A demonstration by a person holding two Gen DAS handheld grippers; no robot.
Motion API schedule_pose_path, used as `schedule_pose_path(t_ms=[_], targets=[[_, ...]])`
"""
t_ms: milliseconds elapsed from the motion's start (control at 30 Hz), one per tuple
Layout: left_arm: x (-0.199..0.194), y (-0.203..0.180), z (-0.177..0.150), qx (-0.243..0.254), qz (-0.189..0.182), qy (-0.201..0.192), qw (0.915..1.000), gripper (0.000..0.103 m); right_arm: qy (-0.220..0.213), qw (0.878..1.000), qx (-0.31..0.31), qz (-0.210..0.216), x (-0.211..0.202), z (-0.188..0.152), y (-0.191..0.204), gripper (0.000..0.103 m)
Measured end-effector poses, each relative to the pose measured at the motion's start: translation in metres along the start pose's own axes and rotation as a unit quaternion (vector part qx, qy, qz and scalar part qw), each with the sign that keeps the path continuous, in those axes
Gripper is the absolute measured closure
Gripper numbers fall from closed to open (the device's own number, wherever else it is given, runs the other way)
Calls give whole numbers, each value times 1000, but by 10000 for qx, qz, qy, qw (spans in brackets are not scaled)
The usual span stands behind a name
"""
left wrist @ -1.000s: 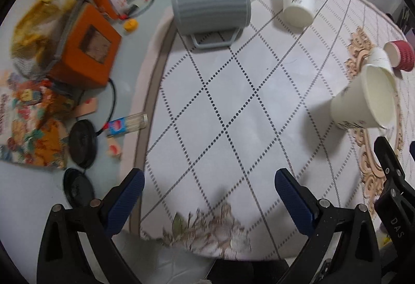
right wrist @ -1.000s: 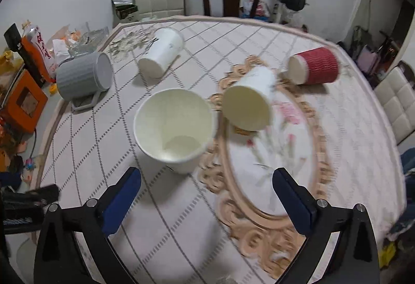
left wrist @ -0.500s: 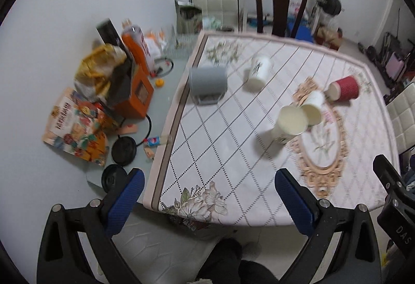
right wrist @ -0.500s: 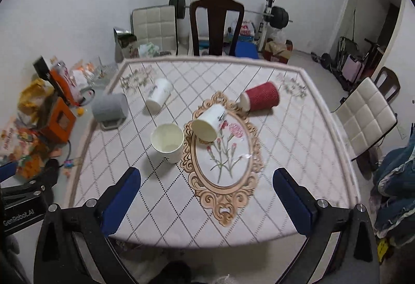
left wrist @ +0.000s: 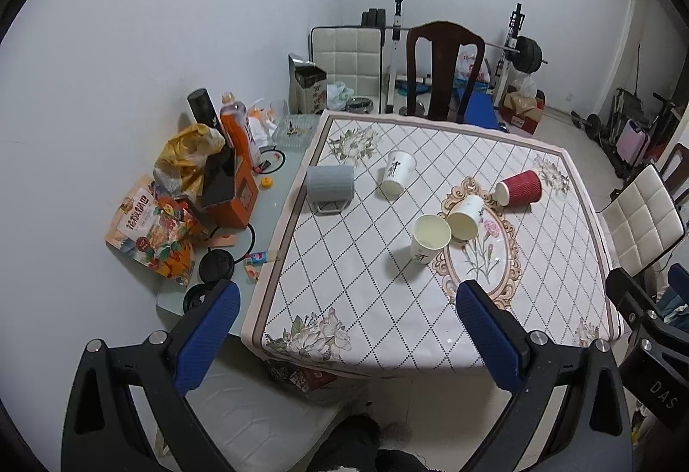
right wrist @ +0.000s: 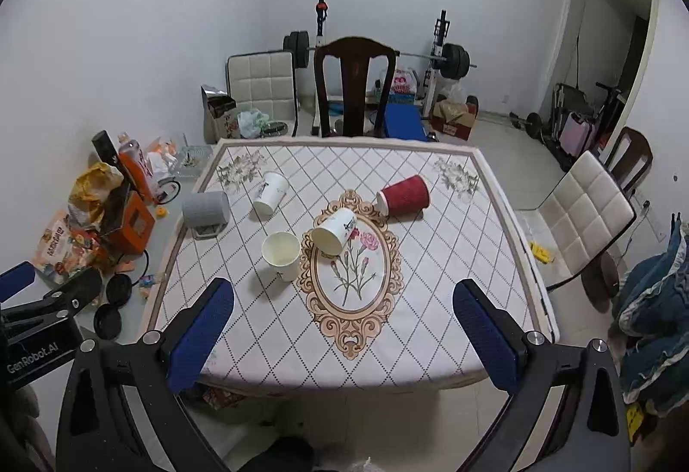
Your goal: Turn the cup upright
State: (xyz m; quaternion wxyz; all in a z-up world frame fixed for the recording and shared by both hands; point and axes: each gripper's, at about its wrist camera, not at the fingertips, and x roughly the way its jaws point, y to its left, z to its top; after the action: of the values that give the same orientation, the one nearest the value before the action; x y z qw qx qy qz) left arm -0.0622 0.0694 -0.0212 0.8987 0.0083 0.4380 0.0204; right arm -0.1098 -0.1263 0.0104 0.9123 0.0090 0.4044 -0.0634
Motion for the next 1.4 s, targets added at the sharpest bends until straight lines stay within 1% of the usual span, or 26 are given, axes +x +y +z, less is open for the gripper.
schedule_pose_path(t_ms=[167, 300, 533, 700, 1000, 1400], targets=[[-16, -1, -2, -10, -20, -84, 10000, 1, -94, 10000, -19, 5, -22, 2, -1, 0], [-22, -1, -2, -36, 51, -64, 10000, 1, -64, 10000, -35, -42, -29, 5, -1, 0], [-15, 2, -4, -86, 140, 264, 9995, 1, 207, 9998, -39, -32, -24, 8, 1, 0], [-11, 3, -7, -67, 185, 351, 9992, 1, 306, 9995, -56, -31, -19, 7, 4, 0], [-8, 7, -7, -94, 222, 400, 9989, 1, 470, 9988, -115, 7, -9, 5, 9, 0], [-8, 8, -5, -87, 259, 369, 9989, 1, 537, 9985, -134, 28, -5, 4, 11, 0]])
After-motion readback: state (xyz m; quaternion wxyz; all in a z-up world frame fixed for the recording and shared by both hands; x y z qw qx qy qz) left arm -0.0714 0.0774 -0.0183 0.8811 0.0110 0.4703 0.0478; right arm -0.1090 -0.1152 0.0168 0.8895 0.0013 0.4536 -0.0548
